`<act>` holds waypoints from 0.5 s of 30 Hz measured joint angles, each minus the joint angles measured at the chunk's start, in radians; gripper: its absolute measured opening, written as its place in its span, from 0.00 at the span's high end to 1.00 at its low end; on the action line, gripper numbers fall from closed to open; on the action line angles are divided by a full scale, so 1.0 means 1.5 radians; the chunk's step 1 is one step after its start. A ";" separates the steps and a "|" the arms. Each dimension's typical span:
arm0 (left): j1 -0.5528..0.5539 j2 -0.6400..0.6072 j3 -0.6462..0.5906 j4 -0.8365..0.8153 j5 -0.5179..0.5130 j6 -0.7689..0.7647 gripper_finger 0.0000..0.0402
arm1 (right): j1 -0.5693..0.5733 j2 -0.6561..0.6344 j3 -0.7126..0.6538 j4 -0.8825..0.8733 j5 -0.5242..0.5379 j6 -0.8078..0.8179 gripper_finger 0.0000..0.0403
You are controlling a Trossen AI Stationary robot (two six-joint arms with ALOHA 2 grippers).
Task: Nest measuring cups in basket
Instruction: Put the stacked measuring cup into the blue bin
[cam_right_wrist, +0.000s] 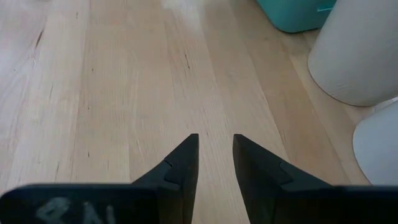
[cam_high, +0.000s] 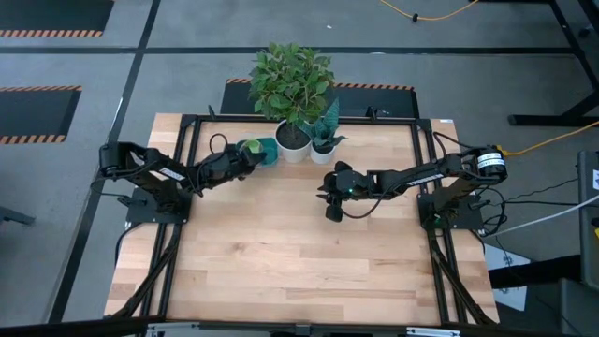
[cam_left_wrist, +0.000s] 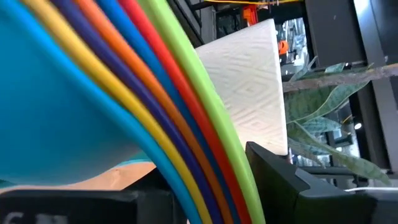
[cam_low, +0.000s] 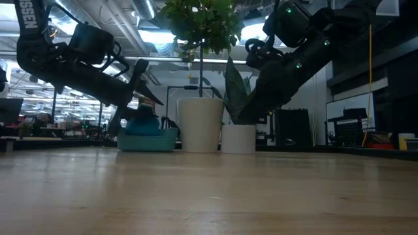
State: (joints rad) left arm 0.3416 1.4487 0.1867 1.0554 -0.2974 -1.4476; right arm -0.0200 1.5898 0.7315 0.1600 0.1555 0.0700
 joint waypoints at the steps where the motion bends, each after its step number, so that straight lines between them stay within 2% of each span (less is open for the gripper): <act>1: 0.000 0.000 0.000 0.000 0.000 -0.010 0.65 | 0.000 0.000 0.000 0.000 0.000 0.000 0.74; 15: 0.000 0.000 0.000 -0.012 -0.017 -0.028 0.46 | 0.000 0.000 0.000 0.000 0.000 0.000 0.74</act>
State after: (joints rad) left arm 0.3417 1.4488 0.1867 1.0370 -0.3227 -1.4902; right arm -0.0201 1.5901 0.7315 0.1601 0.1555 0.0700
